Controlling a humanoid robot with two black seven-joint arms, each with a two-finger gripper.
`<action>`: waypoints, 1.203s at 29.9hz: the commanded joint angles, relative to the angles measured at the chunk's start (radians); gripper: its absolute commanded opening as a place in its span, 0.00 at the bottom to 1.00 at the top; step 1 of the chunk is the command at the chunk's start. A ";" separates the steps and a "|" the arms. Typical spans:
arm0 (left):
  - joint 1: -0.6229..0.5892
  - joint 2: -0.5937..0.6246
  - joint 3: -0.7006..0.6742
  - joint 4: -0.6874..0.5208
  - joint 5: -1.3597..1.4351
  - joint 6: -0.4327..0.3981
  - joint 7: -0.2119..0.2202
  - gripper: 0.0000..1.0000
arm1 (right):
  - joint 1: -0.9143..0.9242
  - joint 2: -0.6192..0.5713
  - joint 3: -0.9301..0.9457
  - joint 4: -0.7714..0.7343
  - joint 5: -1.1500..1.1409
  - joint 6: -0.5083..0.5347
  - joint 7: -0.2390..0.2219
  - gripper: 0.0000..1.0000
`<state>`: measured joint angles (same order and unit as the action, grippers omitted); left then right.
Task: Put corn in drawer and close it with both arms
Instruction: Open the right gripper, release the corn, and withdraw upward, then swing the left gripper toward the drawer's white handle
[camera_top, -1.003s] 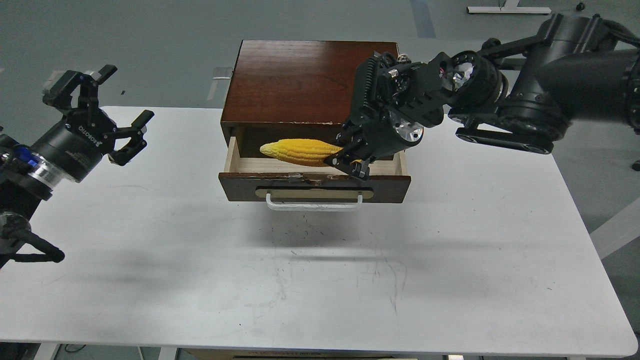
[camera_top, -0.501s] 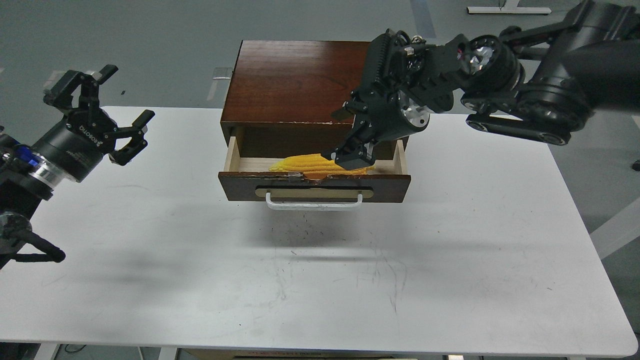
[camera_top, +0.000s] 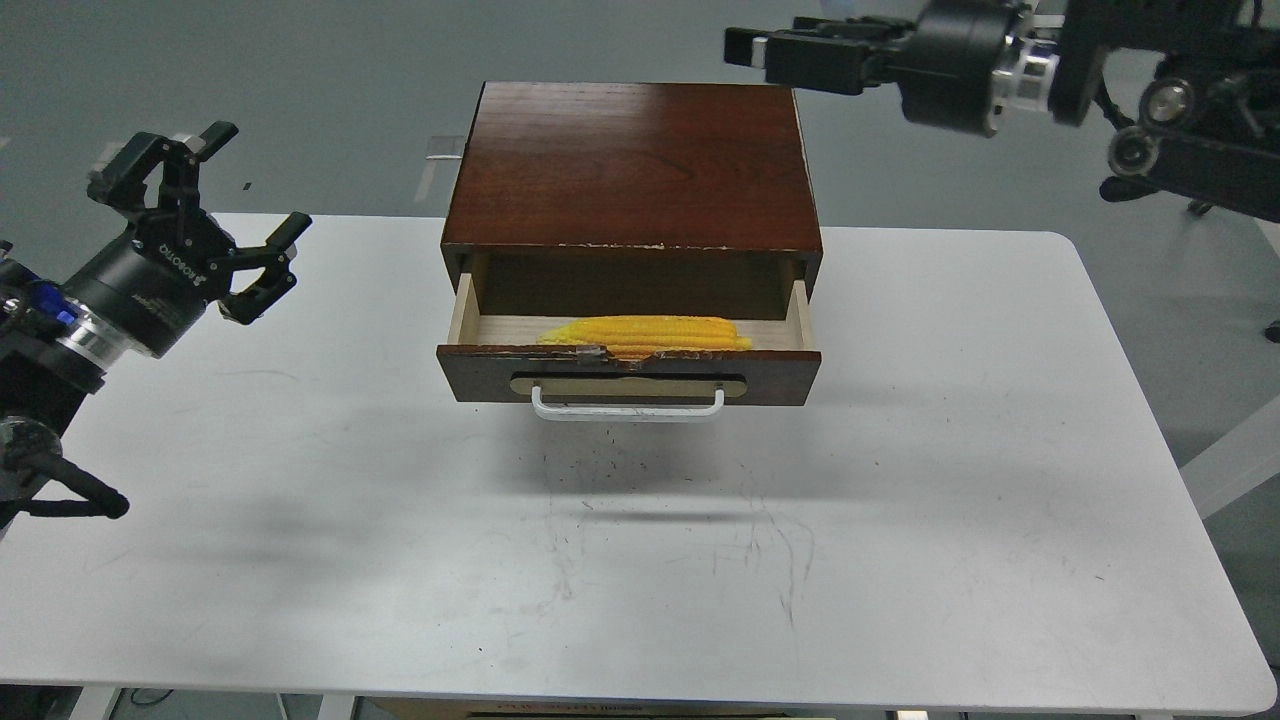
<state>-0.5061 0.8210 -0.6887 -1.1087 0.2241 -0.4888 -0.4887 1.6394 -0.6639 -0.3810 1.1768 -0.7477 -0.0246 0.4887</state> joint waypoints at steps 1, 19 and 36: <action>-0.003 -0.002 0.003 0.000 0.000 0.000 0.000 1.00 | -0.217 -0.080 0.198 -0.020 0.166 -0.003 0.000 0.99; -0.002 -0.023 0.018 0.000 0.001 0.000 0.000 1.00 | -0.865 0.010 0.656 -0.264 0.721 0.287 0.000 0.99; -0.298 0.078 0.000 -0.273 0.505 0.000 0.000 1.00 | -0.875 0.033 0.642 -0.309 0.715 0.305 0.000 0.99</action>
<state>-0.7628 0.8969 -0.6888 -1.2676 0.5758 -0.4886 -0.4887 0.7603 -0.6289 0.2614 0.8768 -0.0320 0.2793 0.4889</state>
